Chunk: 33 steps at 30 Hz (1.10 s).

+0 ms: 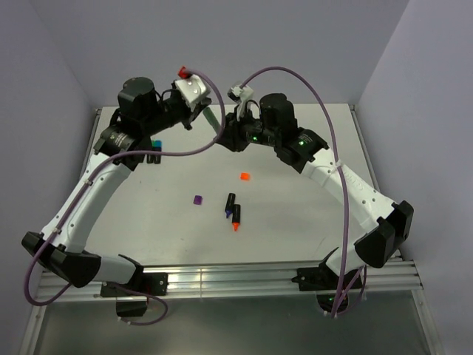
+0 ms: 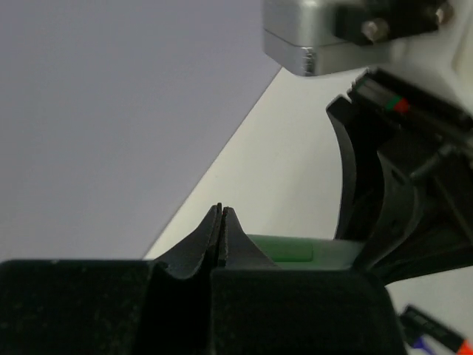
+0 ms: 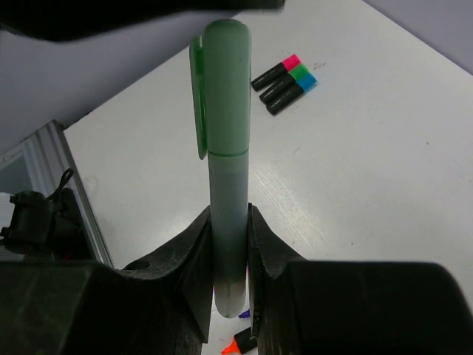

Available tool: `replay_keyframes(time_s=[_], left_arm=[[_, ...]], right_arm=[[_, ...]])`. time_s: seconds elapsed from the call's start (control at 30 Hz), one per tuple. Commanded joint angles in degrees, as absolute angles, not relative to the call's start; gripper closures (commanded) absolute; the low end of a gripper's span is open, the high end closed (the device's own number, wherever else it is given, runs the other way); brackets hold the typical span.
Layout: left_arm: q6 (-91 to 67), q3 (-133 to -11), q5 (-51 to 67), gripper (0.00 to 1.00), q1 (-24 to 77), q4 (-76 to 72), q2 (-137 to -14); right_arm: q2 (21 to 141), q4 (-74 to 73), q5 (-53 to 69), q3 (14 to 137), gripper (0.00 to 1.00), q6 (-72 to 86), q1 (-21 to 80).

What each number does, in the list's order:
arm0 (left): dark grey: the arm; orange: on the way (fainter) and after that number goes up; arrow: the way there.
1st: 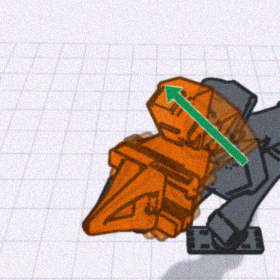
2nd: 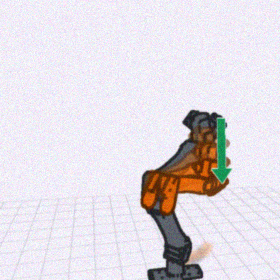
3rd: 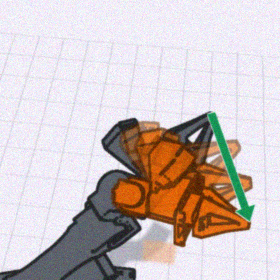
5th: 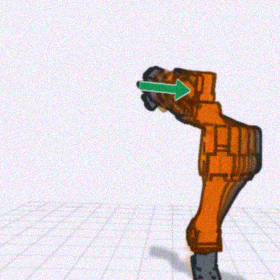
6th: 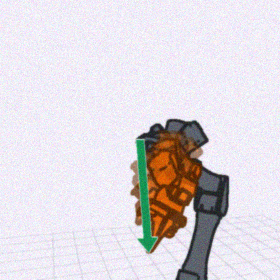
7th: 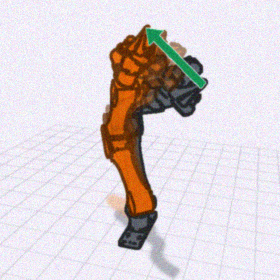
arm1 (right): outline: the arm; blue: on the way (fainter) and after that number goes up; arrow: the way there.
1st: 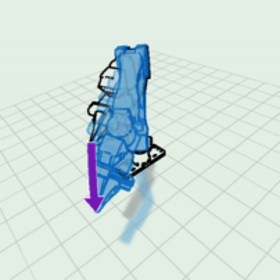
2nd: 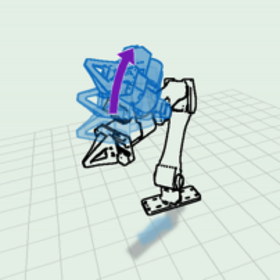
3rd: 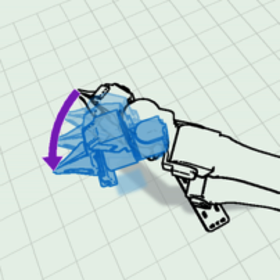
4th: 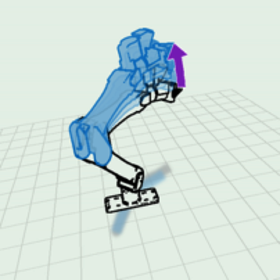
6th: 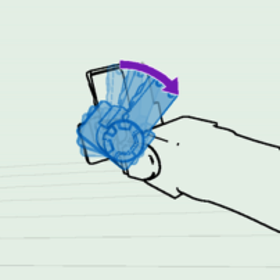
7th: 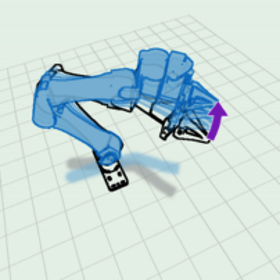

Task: Insert the pens into the pen caps
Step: Press the pen cap onto the pen.

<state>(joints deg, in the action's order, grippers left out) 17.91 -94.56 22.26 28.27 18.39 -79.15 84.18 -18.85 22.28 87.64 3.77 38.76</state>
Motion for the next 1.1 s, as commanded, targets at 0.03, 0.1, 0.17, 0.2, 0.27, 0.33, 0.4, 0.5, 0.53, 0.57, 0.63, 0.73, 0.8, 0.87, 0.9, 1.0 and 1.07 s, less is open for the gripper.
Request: replay_keyframes(time_s=[0.03,0.1,0.17,0.2,0.27,0.33,0.4,0.5,0.53,0.57,0.63,0.73,0.8,0.87,0.9,1.0,1.07], left_arm=[[40.2,-90.3,21.5,1.0,30.8,23.4,-75.9],[42.9,-88.6,20.4,1.0,31.9,23.4,-75.1],[46.1,-87.5,20.1,1.0,32.3,24.2,-75.1],[47.0,-87.4,20.2,1.0,32.5,25.0,-75.1],[48.1,-86.6,19.2,1.0,33.3,24.7,-75.0],[48.0,-86.7,19.4,1.0,33.7,25.2,-75.1],[47.6,-86.8,19.6,1.0,34.4,25.2,-75.2],[47.1,-86.8,18.9,1.0,35.4,25.3,-75.5],[46.5,-87.0,18.9,1.0,35.6,25.7,-75.6],[46.2,-87.1,18.9,1.0,36.1,26.2,-75.8],[44.7,-86.5,18.3,1.0,37.0,26.6,-75.8],[38.6,-83.8,18.1,1.0,38.4,24.8,-74.8],[33.8,-82.9,19.7,1.0,38.5,24.0,-74.5],[33.1,-82.5,22.1,1.0,38.7,26.4,-74.4],[33.6,-81.8,23.0,1.0,39.0,27.0,-74.3],[34.5,-79.6,23.2,1.0,40.9,27.5,-73.4],[34.5,-78.8,24.3,1.0,41.1,27.8,-73.0]], right_arm=[[81.8,-18.6,25.6,88.7,1.0,4.8,39.1],[81.7,-18.5,26.6,88.6,1.0,5.4,39.1],[81.8,-18.7,27.0,88.3,1.0,5.3,39.2],[81.8,-18.8,27.2,88.2,1.0,5.1,39.2],[81.7,-18.9,27.2,88.0,1.0,4.9,39.2],[81.8,-18.9,27.3,87.9,1.0,5.1,39.2],[81.8,-18.9,27.3,88.2,1.0,5.4,39.2],[82.2,-19.1,27.2,88.8,1.0,5.8,39.2],[82.2,-19.1,26.5,88.9,1.0,6.0,39.2],[82.4,-19.2,26.3,89.3,1.0,6.2,39.2],[82.5,-19.0,25.9,89.6,1.0,6.7,39.1],[82.9,-18.9,25.5,90.6,1.0,7.6,39.1],[83.2,-18.9,25.0,91.3,1.0,8.3,39.1],[83.4,-18.9,24.8,92.0,1.0,8.6,39.1],[83.6,-18.9,24.8,92.2,1.0,8.5,39.0],[83.5,-18.9,24.7,92.5,1.0,8.2,38.8],[83.1,-18.8,24.7,92.2,1.0,8.1,38.3]])
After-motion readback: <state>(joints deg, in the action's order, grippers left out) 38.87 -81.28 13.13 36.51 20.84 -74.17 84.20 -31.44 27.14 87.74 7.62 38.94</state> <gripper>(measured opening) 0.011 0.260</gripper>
